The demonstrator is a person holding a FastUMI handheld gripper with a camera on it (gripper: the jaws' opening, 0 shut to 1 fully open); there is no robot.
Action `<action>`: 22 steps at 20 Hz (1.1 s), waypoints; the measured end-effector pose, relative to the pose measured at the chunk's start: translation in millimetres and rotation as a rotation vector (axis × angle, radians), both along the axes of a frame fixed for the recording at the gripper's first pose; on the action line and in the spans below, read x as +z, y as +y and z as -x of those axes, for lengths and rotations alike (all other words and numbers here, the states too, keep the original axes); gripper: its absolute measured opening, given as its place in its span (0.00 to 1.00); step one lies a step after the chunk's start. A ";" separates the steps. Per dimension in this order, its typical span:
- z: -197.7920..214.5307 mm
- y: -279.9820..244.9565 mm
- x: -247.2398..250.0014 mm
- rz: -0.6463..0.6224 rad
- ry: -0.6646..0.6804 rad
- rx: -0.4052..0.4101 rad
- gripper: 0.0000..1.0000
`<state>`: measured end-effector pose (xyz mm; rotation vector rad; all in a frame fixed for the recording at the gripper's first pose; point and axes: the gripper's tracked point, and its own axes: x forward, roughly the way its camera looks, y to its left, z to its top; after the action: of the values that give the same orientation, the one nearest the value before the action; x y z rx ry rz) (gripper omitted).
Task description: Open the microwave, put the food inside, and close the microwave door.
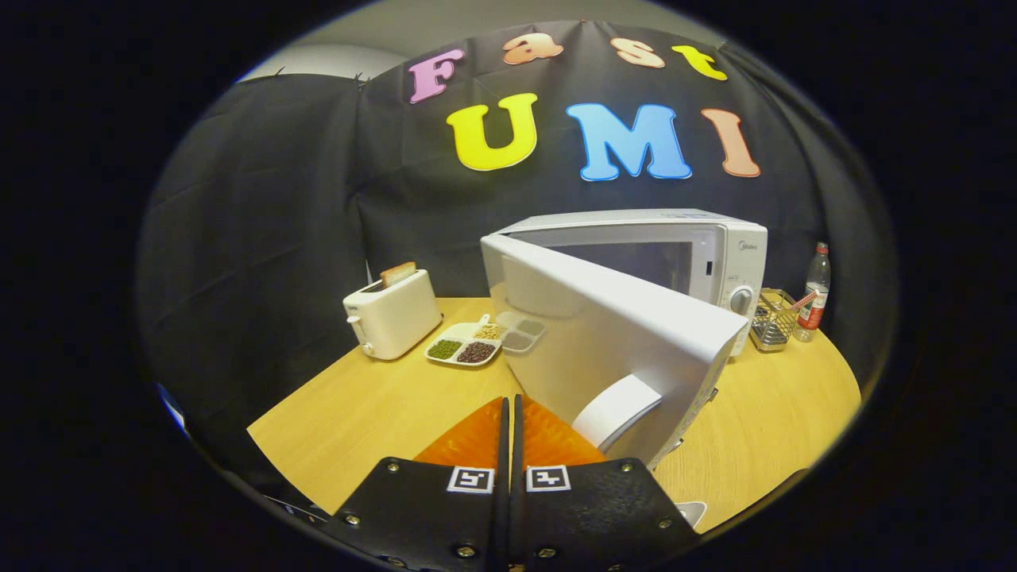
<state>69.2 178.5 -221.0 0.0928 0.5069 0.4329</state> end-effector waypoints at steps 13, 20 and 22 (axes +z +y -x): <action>-90.8 -75.8 -18.0 0.032 0.012 -0.138 0.01; -139.5 -91.6 -32.1 0.051 0.024 -0.169 0.01; -150.4 -92.3 -33.1 0.054 0.019 -0.175 0.01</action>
<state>219.6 86.2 -254.1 0.0890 0.5243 0.2473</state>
